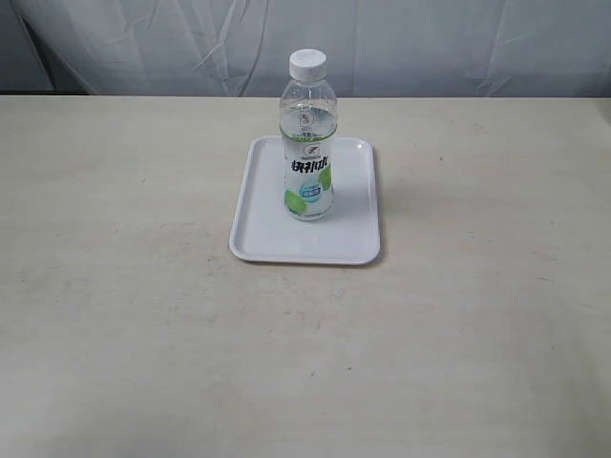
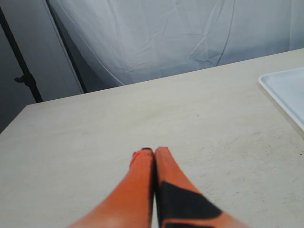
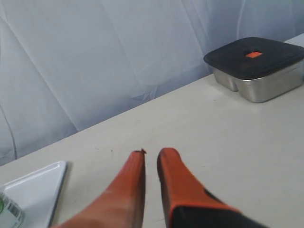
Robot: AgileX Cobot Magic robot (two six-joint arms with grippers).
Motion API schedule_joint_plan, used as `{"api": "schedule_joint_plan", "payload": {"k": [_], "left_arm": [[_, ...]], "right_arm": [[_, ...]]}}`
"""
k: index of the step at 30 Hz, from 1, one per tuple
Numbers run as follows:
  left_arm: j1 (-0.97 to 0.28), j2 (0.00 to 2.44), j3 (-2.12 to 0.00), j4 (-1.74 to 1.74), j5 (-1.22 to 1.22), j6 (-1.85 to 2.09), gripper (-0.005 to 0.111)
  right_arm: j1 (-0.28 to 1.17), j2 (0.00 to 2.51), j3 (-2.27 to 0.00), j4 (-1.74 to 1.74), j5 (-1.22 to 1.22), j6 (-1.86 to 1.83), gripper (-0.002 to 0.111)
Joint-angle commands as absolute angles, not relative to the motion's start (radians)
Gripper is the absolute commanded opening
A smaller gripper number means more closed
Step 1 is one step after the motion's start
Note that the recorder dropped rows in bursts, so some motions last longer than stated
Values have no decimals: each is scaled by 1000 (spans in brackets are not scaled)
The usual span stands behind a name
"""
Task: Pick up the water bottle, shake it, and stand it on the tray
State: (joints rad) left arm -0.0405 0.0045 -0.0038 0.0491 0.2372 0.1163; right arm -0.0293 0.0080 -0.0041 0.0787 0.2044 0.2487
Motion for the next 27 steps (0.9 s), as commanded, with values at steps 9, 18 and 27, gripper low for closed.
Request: {"api": "schedule_joint_plan", "payload": {"k": [9, 18, 27], "left_arm": [[-41, 0, 0, 47, 239, 113, 0], [-41, 0, 0, 47, 239, 113, 0], [-41, 0, 0, 47, 239, 114, 0]], "right_arm": [[-35, 0, 0, 34, 225, 254, 13], [-35, 0, 0, 53, 225, 256, 13], [-35, 0, 0, 53, 225, 258, 13]]}}
